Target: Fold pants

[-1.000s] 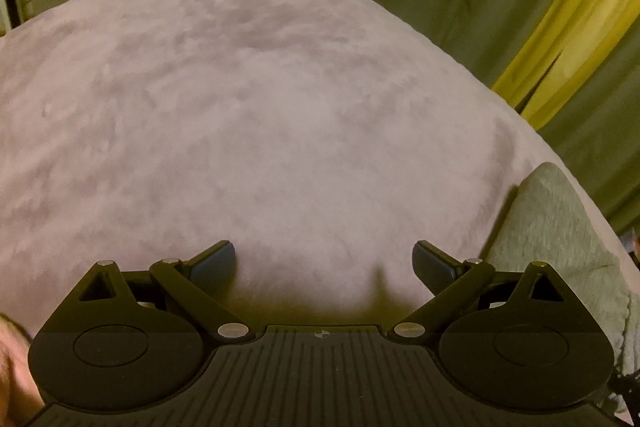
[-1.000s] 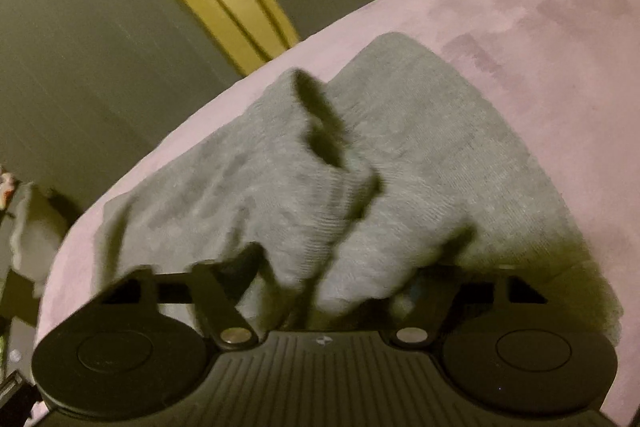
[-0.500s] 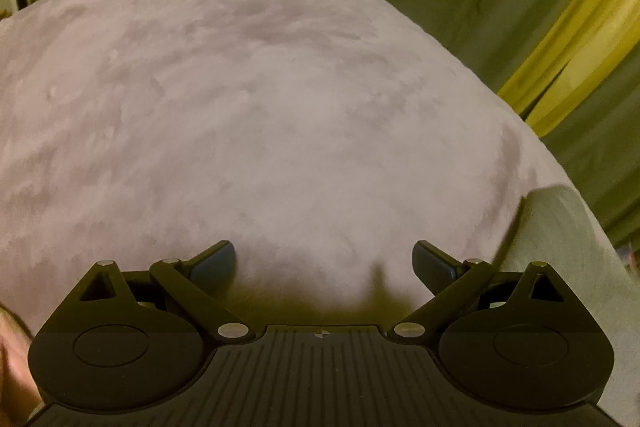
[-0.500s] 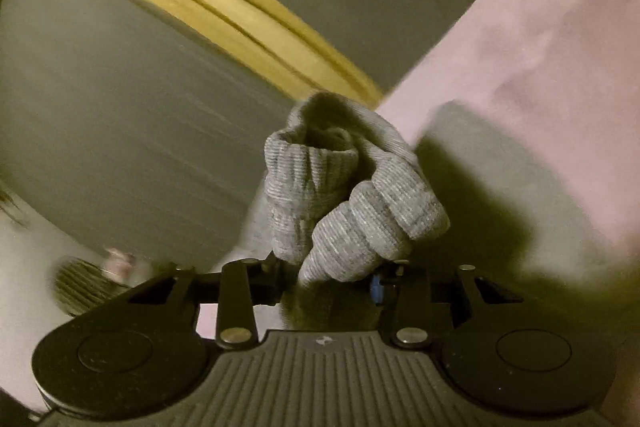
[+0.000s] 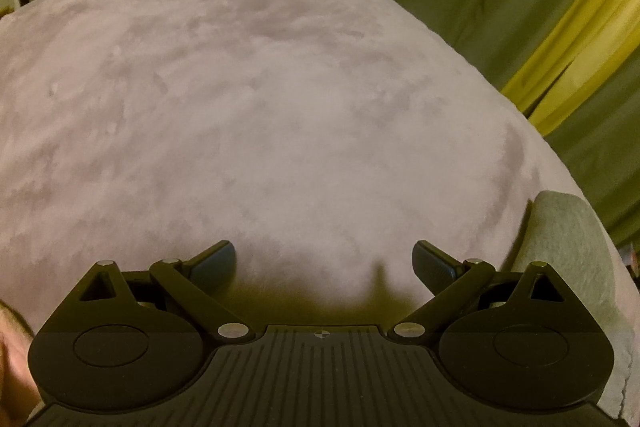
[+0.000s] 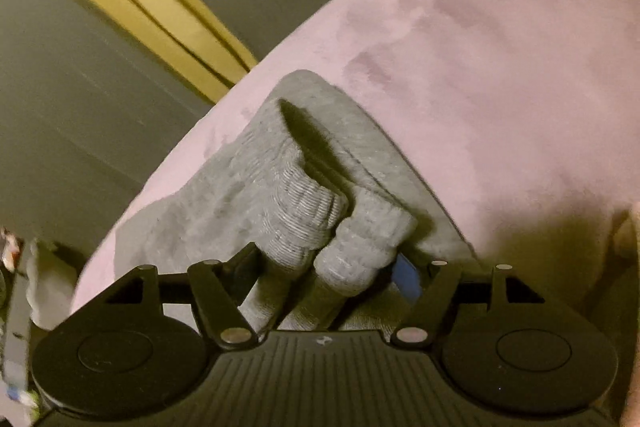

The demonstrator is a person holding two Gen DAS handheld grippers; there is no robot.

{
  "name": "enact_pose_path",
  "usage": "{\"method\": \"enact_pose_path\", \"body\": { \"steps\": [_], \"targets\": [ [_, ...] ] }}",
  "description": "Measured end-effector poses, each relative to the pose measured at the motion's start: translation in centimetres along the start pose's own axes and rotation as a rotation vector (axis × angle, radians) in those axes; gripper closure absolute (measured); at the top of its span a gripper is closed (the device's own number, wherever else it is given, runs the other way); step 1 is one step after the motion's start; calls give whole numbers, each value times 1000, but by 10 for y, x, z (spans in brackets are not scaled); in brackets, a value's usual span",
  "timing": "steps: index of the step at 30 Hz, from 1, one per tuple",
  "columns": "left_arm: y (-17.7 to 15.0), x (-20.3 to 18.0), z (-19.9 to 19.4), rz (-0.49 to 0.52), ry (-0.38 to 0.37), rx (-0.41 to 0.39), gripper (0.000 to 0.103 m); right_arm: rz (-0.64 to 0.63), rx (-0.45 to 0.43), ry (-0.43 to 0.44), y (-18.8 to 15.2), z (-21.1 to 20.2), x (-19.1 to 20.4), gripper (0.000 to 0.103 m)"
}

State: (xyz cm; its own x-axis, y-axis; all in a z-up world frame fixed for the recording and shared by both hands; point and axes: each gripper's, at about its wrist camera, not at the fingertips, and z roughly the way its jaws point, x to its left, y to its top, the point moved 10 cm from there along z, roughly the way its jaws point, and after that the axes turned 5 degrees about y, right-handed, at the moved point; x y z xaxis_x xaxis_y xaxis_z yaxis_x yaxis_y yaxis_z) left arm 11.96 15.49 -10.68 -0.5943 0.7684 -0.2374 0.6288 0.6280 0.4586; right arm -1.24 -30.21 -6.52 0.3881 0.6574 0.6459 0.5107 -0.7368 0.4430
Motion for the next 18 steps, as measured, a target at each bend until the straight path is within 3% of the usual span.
{"method": "enact_pose_path", "body": {
  "steps": [3,7,12,14,15,18],
  "targets": [
    [0,1,0,-3,-2,1,3,3,-5,-23,7,-9,4,32],
    [0,1,1,-3,-3,5,3,-71,-102,-154,25,-35,1,29],
    [-1,0,1,1,-1,9,3,-46,-64,27,24,-38,22,30],
    [-1,1,0,-1,-2,9,3,-50,-21,44,17,-27,26,46],
    [-1,1,0,-4,-3,9,3,-51,3,35,12,-22,25,59],
    [-1,1,0,-15,-7,10,3,-29,30,12,3,-11,13,61]
  ]
}}
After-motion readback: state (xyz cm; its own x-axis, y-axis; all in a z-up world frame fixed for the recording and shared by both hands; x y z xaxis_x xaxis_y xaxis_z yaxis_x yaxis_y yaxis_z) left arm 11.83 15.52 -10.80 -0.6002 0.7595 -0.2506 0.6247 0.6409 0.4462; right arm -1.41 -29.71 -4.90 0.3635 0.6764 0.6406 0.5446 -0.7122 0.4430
